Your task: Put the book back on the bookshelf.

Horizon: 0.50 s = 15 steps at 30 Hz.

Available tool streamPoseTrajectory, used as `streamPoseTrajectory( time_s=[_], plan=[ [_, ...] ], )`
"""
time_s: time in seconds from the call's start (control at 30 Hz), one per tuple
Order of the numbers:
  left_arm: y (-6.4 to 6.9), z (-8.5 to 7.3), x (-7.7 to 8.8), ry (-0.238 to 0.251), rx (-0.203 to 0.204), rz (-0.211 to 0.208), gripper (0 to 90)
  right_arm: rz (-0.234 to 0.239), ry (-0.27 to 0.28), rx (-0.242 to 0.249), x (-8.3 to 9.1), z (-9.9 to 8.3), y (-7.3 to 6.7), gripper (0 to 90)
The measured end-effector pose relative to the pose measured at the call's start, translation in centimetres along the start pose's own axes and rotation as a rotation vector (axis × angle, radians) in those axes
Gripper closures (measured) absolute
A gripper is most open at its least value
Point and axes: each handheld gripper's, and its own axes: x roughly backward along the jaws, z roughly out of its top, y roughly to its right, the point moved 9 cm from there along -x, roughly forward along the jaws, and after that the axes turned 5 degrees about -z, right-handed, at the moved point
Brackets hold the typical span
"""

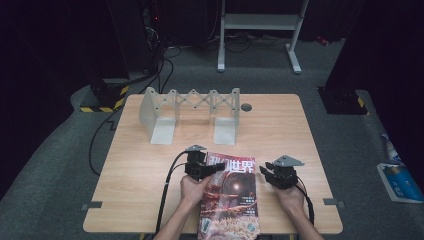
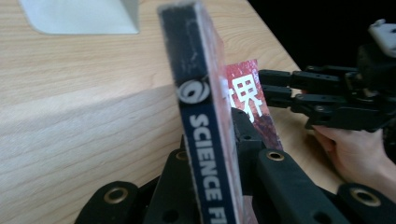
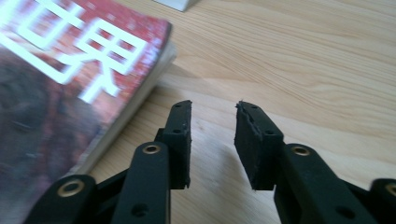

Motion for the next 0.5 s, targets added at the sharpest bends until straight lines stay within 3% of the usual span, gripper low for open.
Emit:
streamPoseTrajectory(
  time_s=[0.23, 0.5],
  plan=[
    [1.4, 0.5, 0.3, -0.005, -0.036, -0.026, 83.8, -0.051, 0.003, -0.047, 0.7, -1.0, 1.8, 53.4],
    [2.5, 0.9, 0.7, -0.004, -0.065, -0.055, 83.9, -0.093, 0.008, -0.034, 0.5, -2.0, 2.3, 47.3]
  ],
)
